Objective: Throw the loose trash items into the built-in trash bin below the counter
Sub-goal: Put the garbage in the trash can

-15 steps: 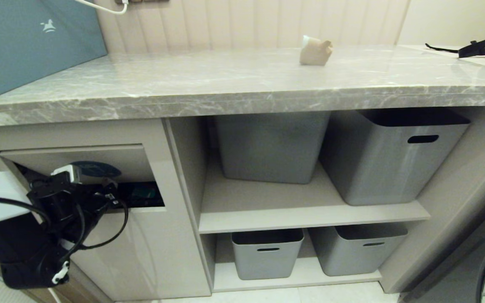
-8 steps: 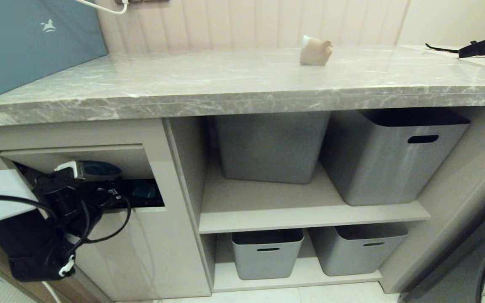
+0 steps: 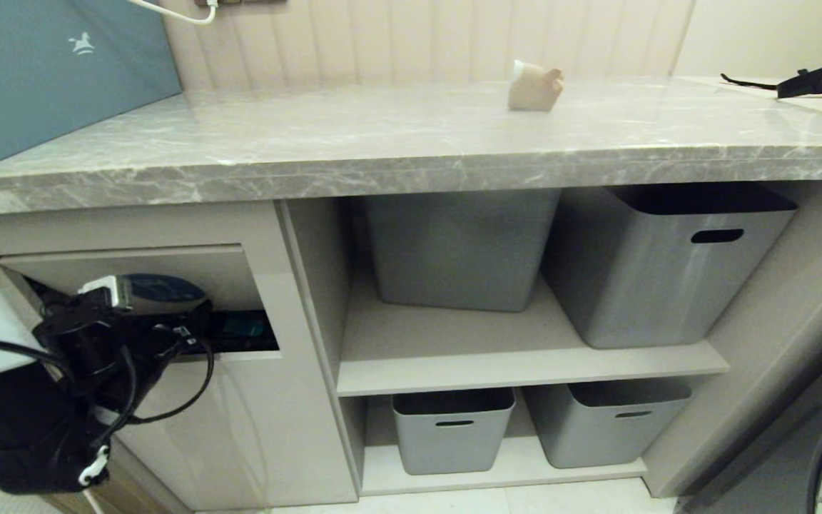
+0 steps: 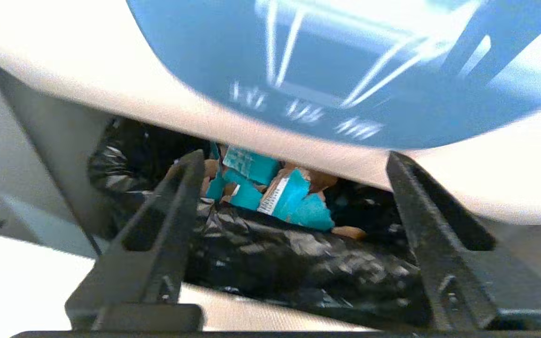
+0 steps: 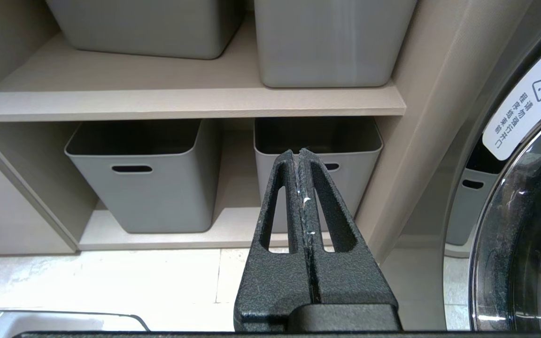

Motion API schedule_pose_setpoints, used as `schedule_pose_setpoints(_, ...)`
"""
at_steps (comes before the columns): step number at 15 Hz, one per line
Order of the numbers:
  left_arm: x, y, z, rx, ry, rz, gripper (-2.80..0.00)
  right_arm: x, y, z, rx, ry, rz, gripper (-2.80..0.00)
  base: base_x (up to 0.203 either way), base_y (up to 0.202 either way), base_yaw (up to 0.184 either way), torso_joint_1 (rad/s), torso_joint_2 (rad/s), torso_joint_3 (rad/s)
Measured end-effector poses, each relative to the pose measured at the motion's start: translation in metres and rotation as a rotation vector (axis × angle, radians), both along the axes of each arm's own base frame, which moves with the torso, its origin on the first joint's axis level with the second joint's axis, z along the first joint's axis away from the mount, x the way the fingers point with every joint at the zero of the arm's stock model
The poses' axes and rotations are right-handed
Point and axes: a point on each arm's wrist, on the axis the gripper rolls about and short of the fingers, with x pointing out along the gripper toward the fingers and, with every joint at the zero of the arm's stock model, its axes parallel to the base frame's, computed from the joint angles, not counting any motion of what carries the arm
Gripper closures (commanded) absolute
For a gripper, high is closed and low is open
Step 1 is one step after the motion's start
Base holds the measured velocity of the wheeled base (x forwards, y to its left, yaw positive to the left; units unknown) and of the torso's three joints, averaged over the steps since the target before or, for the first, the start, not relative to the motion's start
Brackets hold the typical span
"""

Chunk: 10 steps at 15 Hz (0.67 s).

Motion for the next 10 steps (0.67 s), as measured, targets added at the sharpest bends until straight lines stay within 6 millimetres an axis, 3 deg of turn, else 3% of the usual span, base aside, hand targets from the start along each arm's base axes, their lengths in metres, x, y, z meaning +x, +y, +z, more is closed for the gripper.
schedule_pose_setpoints(4,-0.048,-0.003,0.024,0.008,-0.009,-0.007,-2.80,0.000,0.000,0.000,0.000,0.000,0.000,0.00,0.000,0.000,0.000,0.000,0.00,0.000)
schedule_pose_setpoints(5,-0.065,-0.004,0.029,0.010,-0.006,-0.009,-2.21,0.000,0.000,0.000,0.000,0.000,0.000,0.00,0.000,0.000,0.000,0.000,0.00,0.000)
schedule_pose_setpoints(6,-0.083,-0.006,0.033,0.012,-0.006,-0.014,0.00,0.000,0.000,0.000,0.000,0.000,0.000,0.00,0.000,0.000,0.000,0.000,0.00,0.000)
schedule_pose_setpoints(10,-0.143,-0.013,0.050,0.056,-0.050,-0.073,0.00,0.000,0.000,0.000,0.000,0.000,0.000,0.00,0.000,0.000,0.000,0.000,0.00,0.000)
